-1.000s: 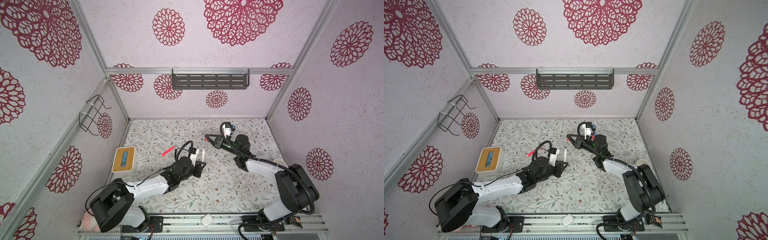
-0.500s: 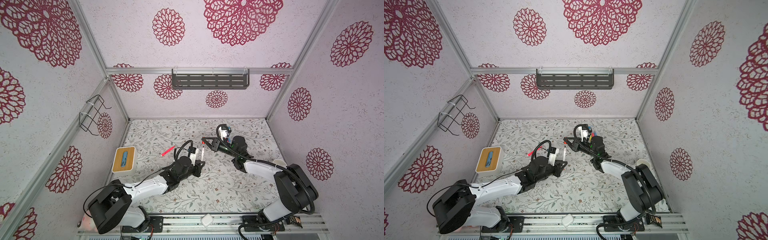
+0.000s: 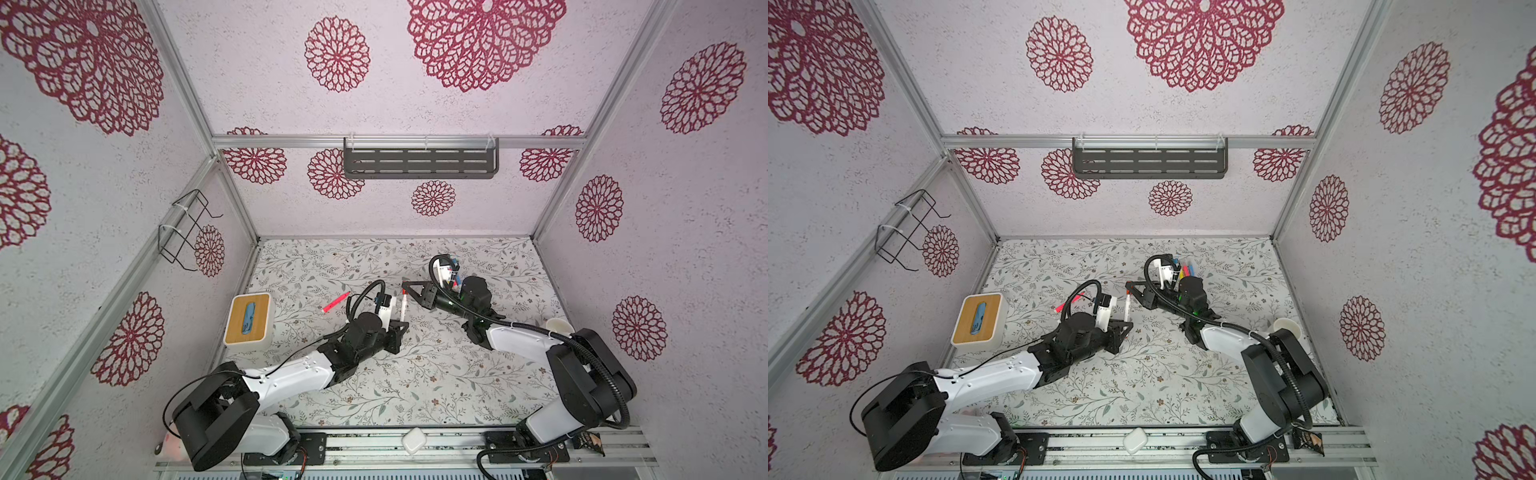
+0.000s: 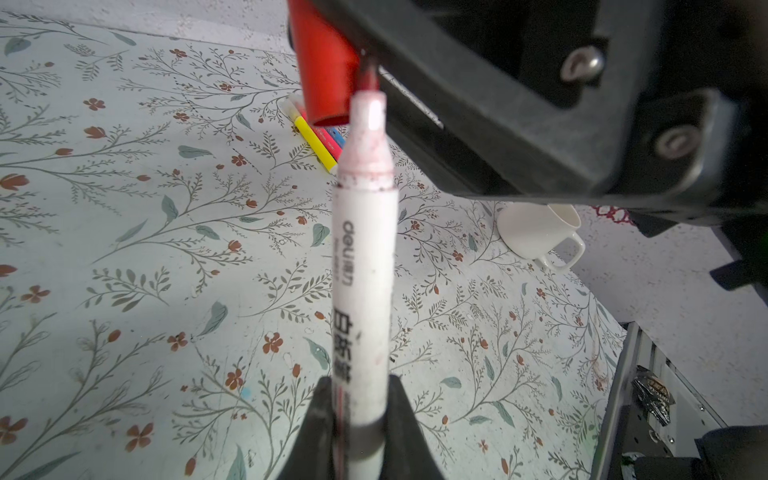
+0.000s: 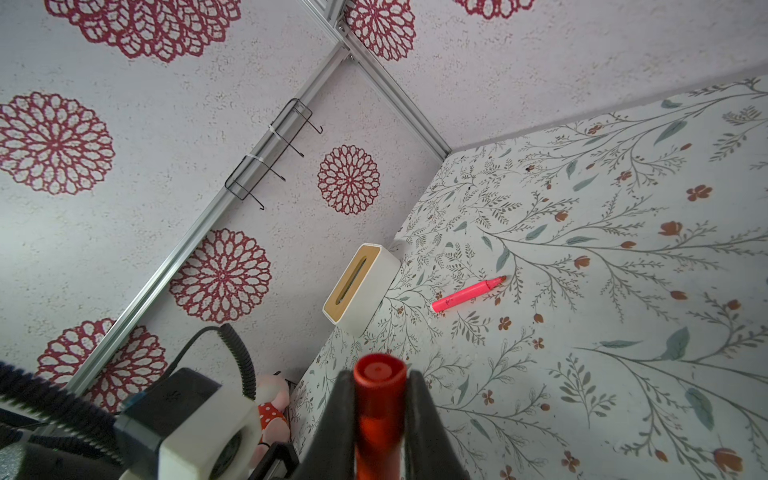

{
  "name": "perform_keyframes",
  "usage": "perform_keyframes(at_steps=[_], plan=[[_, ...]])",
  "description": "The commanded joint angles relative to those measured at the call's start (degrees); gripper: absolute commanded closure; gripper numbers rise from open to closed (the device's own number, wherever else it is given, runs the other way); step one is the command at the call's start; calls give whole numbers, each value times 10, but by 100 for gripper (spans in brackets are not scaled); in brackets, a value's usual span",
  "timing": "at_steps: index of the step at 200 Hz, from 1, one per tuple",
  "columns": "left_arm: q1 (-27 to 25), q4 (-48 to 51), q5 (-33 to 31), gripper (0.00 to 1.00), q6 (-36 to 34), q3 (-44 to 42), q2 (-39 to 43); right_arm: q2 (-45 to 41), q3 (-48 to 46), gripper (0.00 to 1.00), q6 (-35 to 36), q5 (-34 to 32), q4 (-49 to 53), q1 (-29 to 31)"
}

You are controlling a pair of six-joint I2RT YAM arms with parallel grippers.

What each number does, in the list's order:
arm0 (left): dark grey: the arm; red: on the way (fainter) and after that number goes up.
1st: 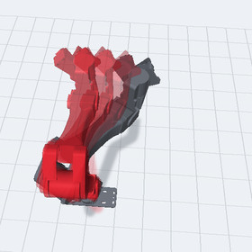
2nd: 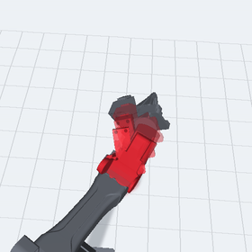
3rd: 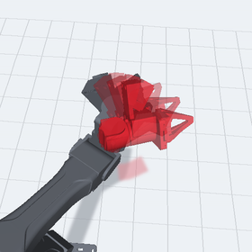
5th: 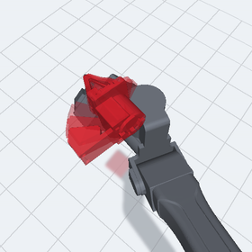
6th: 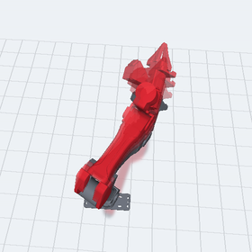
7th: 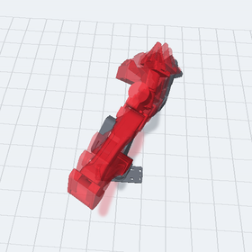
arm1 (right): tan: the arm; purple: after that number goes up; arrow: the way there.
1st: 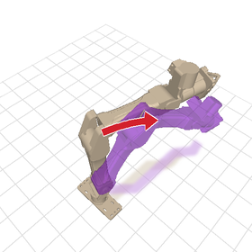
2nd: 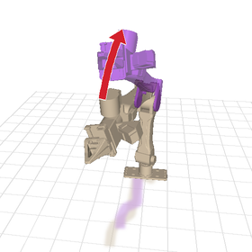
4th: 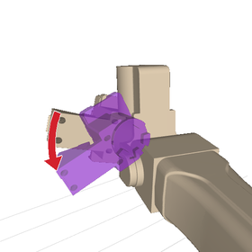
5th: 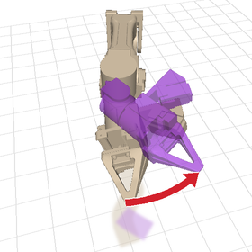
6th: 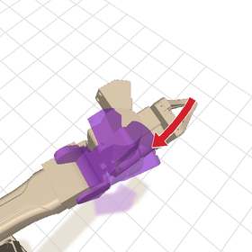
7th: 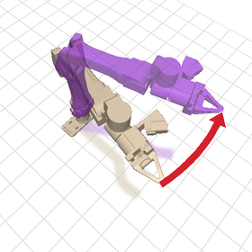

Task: Insert the pens into the pen caps
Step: 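Carry the red cap over the white marker tip held by the left gripper, then press the red cap down onto the white marker tip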

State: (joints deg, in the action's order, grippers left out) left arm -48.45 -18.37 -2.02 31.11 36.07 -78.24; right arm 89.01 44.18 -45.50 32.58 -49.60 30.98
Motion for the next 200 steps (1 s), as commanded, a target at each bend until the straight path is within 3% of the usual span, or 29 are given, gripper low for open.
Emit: perform_keyframes(at_steps=[1, 67, 200], plan=[[4, 2, 0, 100, -7, 15, 10, -32, 3, 87, 15, -11, -21, 4], [3, -2, 10, 100, 4, 9, 11, -40, 48, 87, 32, -23, 30, 2], [5, 7, -5, 100, -10, 8, 26, -65, 19, 87, 50, -21, 46, 18]])
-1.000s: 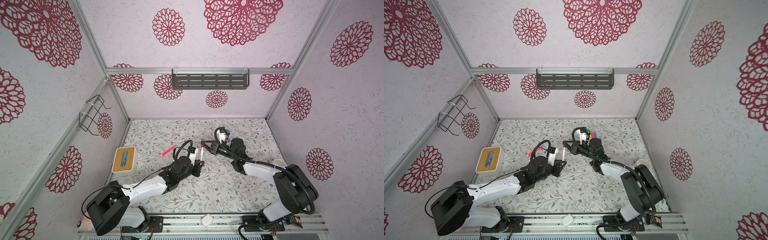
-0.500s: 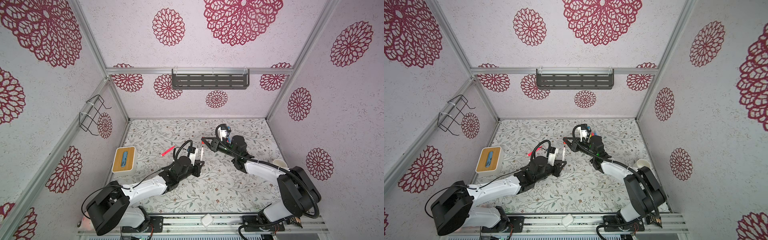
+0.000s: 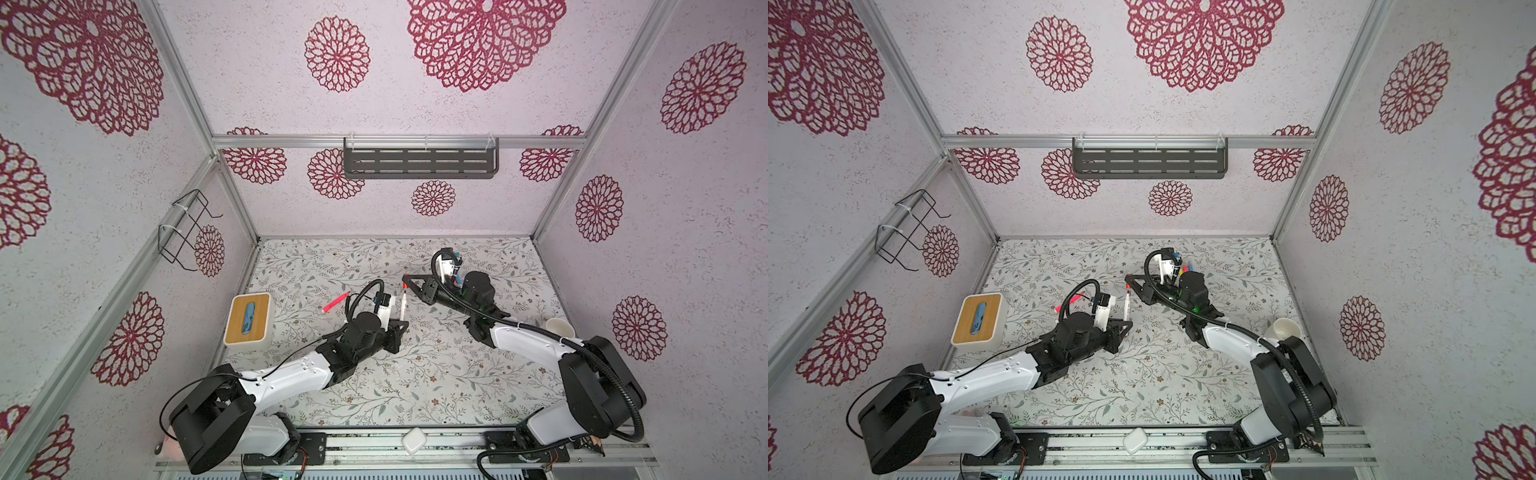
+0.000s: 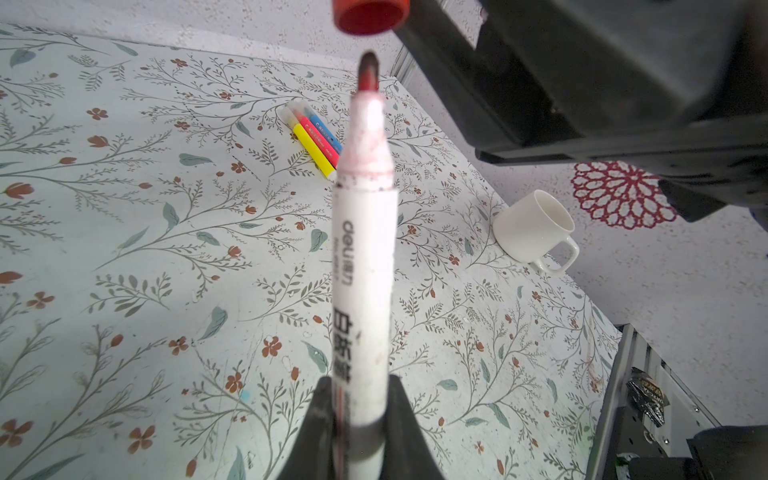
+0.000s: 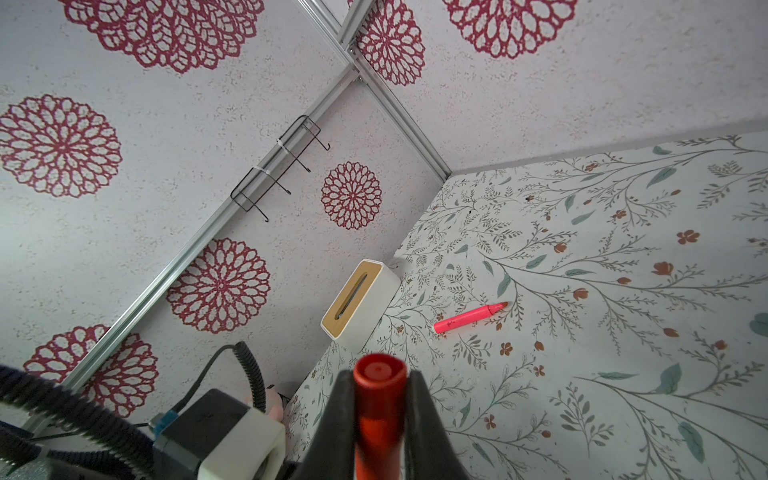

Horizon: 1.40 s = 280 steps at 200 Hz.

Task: Insert the pens into the pen caps
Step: 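Press the red cap down onto the white marker tip, then open the right gripper and raise it off the capped white marker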

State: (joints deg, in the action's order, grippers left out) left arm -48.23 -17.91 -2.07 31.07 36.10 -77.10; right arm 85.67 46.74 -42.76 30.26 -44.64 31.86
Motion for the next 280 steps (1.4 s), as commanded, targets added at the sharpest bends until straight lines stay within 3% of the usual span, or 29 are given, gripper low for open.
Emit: perform_keyframes(at_steps=[1, 75, 117, 140, 176, 216, 242, 280], plan=[[3, 3, -4, 100, -10, 8, 14, -31, -6, 87, 24, 2, -3, 9], [3, 3, -8, 100, -9, 6, 28, -41, -33, 87, 28, -2, -4, 20], [4, -17, -1, 100, -3, 3, 36, -48, -68, 79, 29, -2, -43, 33], [8, -27, 0, 100, 0, 2, 44, -53, -81, 72, 29, 1, -46, 42], [12, -29, 3, 100, -3, 2, 53, -81, -94, 51, 42, -3, -16, 46], [14, -22, 1, 100, -5, -1, 58, -149, -86, 42, 90, -48, 89, 38], [14, -20, -4, 100, -5, -8, 66, -182, -34, 38, 139, -75, 218, 26], [14, -8, -6, 100, -5, -8, 76, -182, 116, 35, 217, -261, 485, 22]])
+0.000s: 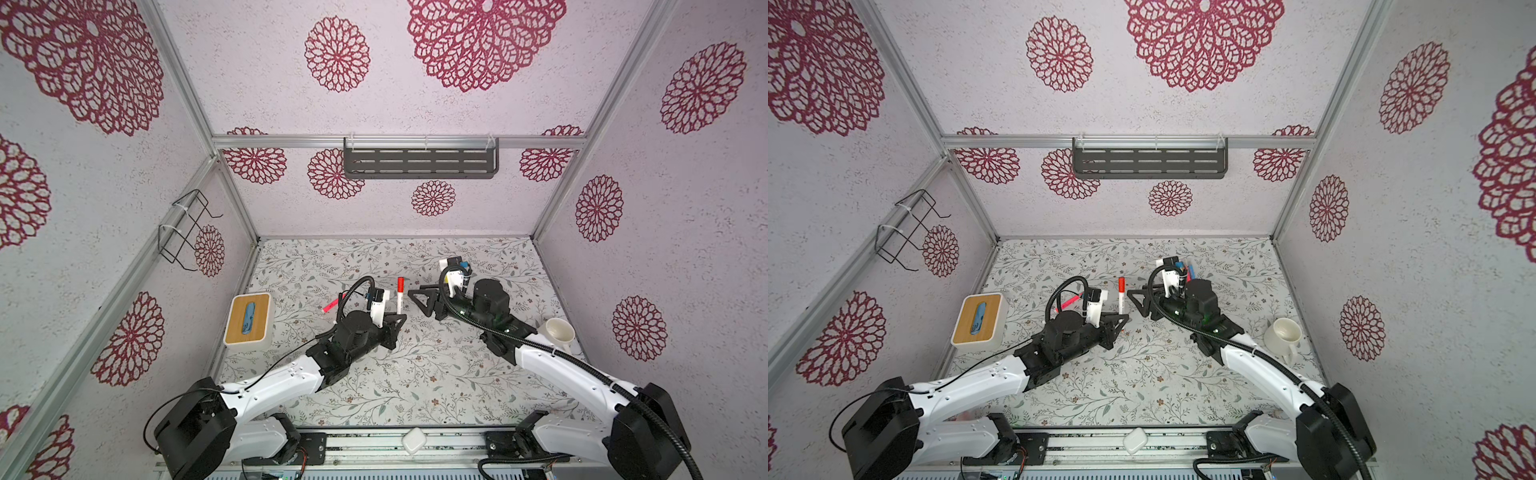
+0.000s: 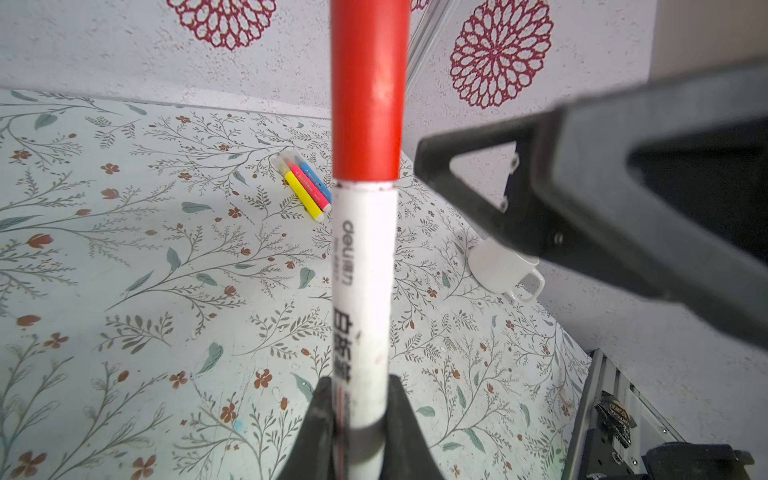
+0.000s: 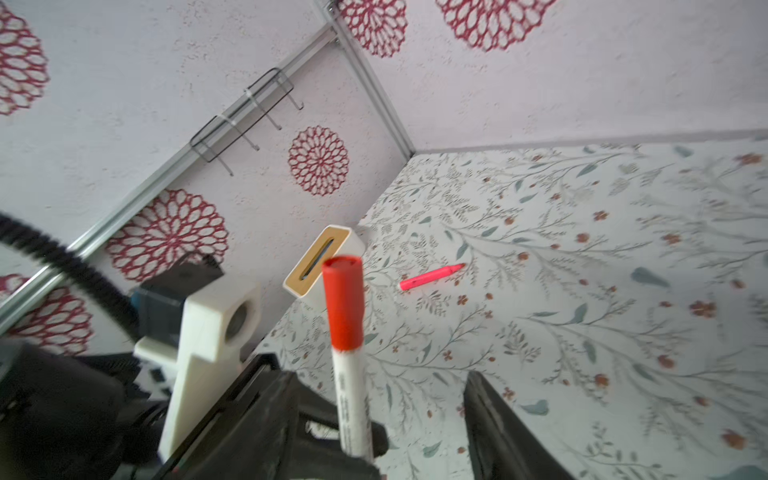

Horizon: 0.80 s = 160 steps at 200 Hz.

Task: Insert the pens into the pen caps
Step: 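Open the right gripper and raise it off the capped white marker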

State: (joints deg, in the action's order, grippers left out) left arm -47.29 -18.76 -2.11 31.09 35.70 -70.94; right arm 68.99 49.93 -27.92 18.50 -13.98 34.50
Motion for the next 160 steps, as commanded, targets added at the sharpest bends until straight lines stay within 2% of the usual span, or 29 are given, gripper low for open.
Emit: perform_keyframes(at_steps=[1, 18, 31, 47, 68, 92, 127, 160], plan=[[4, 1, -6, 100, -5, -4, 15, -15, 88, 35, 69, -150, 184, -4], [5, 4, -4, 100, -3, -4, 18, -11, 138, 33, 67, -241, 260, -4], [4, 4, -3, 100, -3, -3, 15, 0, 172, 33, 76, -258, 295, -4], [4, 4, -1, 100, -3, 0, 13, 10, 191, 33, 92, -212, 296, -4], [3, 7, 0, 100, -6, 7, 8, 11, 184, 32, 98, -108, 237, -3], [1, 7, 0, 100, -7, 13, 0, 33, 198, 32, 93, -35, 209, -3], [-4, 8, 1, 100, -9, 23, -12, 67, 212, 34, 72, 25, 171, 0], [-7, 7, -1, 100, -10, 25, -16, 86, 217, 37, 59, 48, 152, 6]])
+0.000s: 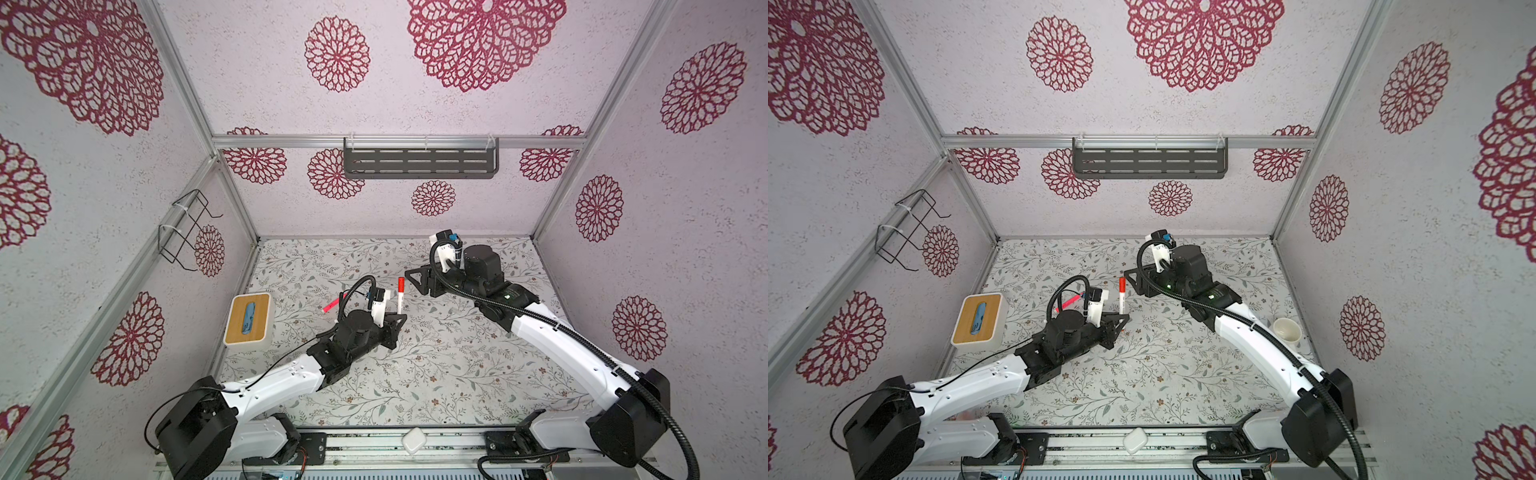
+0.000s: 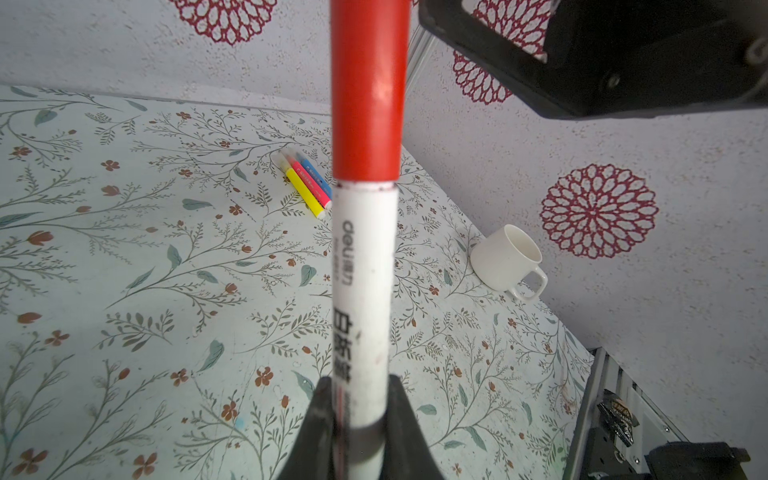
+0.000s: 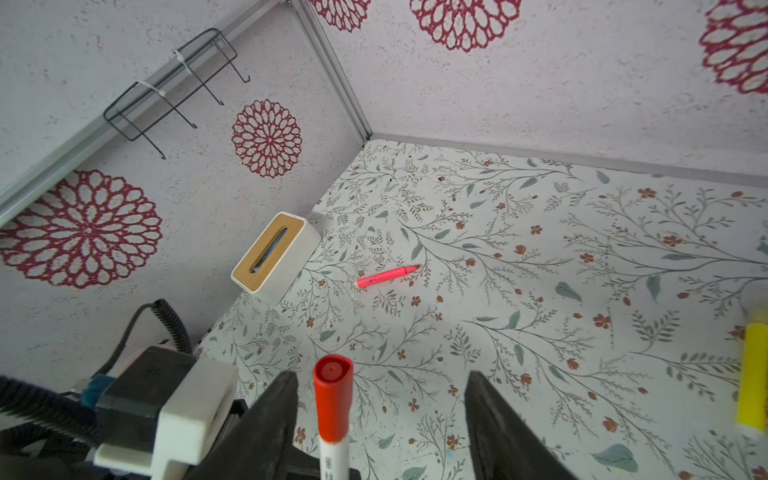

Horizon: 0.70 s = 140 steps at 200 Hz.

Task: Insert the pens into the pen caps
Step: 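Open the right gripper and raise it off the capped white marker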

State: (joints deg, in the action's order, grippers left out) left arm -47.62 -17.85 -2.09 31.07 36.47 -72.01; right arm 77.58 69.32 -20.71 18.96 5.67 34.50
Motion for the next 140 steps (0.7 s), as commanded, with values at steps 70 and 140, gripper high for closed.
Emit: perform_keyframes(at_steps=[70, 140], plan=[[-6, -3, -2, 100, -12, 19, -8, 36, 37, 44, -20, 49, -49, 18], [-11, -5, -6, 100, -13, 14, -4, 60, 53, 49, -16, 45, -41, 28]])
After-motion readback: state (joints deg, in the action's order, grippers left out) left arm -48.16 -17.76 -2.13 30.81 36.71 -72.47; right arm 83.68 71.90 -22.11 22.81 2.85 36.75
